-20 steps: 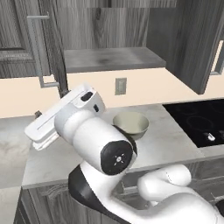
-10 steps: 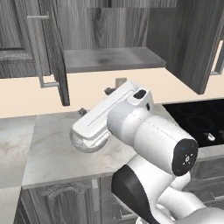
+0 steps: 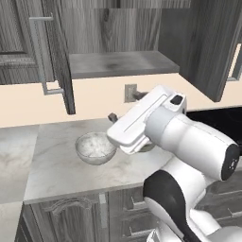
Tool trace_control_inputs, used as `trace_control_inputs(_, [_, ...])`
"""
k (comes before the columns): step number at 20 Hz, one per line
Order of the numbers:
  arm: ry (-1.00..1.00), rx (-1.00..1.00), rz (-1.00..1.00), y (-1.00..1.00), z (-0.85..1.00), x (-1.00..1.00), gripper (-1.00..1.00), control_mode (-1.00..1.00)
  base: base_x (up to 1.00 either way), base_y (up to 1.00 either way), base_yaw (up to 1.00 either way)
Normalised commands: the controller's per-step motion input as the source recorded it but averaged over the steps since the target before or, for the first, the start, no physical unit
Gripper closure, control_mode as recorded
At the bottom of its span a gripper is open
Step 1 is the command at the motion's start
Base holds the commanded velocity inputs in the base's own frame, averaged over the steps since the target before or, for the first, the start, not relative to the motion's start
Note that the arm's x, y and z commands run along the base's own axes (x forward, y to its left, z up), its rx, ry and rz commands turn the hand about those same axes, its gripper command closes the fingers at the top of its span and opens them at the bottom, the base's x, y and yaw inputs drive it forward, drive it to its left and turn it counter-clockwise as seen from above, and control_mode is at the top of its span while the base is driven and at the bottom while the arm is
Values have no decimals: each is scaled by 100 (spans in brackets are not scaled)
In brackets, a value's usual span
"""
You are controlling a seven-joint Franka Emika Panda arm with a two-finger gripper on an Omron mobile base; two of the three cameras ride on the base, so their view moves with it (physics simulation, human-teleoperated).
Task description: Open the cabinet. Pick the bowls from the counter and place them in the cabinet. Then close the cabinet.
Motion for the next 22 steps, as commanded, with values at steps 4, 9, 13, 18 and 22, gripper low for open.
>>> trace_control_inputs(4, [-14,0,11,16,-5,38,-100,-100,0,0,0])
trace_control_inputs(9, [-2,5,11,0,0,59,-100,-100,0,0,0])
trace_control_inputs(13, [0,4,7,18,0,60,-100,-100,0,0,0])
trace_control_inputs(18, [0,1,3,52,-6,51,-100,-100,0,0,0])
trace_control_inputs(22, [0,0,2,65,-11,49,-100,-100,0,0,0])
